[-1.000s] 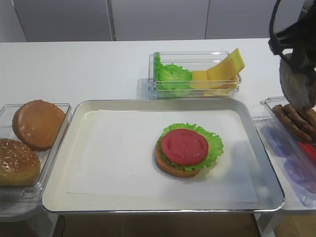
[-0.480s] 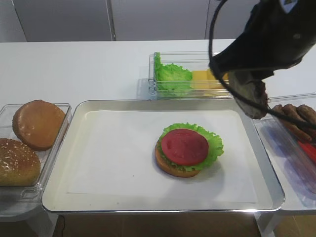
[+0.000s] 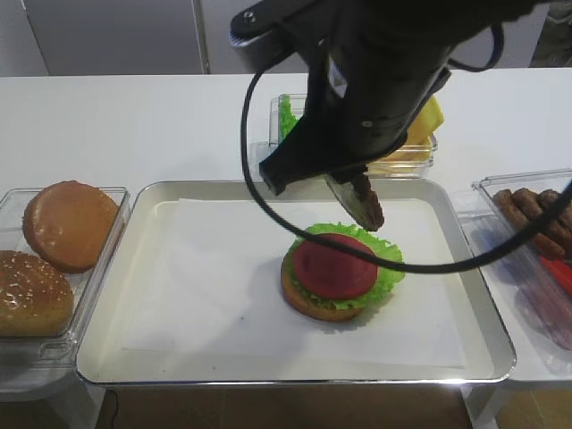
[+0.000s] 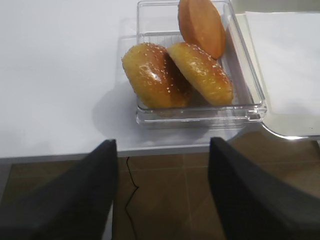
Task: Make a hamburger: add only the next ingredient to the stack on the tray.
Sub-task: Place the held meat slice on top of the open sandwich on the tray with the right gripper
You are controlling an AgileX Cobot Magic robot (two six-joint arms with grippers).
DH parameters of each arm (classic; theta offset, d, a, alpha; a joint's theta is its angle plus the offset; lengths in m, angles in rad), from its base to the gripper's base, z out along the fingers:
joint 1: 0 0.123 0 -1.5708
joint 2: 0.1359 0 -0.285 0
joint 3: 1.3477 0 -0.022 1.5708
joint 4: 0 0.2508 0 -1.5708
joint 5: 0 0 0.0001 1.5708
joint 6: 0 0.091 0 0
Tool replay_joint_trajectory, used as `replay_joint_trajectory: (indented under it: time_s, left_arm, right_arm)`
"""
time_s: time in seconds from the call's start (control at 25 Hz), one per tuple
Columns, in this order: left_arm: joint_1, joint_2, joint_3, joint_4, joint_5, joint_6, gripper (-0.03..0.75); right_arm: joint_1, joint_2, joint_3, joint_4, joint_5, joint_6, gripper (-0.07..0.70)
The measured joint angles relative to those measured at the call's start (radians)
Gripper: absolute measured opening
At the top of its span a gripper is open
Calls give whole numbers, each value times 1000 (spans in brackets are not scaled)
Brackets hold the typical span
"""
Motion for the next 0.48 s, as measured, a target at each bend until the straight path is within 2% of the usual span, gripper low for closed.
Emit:
replay_joint_trajectory:
  time_s: [0.28,0.48]
  left_arm:
    - [0,0,0,0,0,0,427]
    - [0,0,0,0,0,0,427]
  right_arm:
    - [16,73,-2,-57,6,0,125]
    - [18,91,-2,-60,62,0,125]
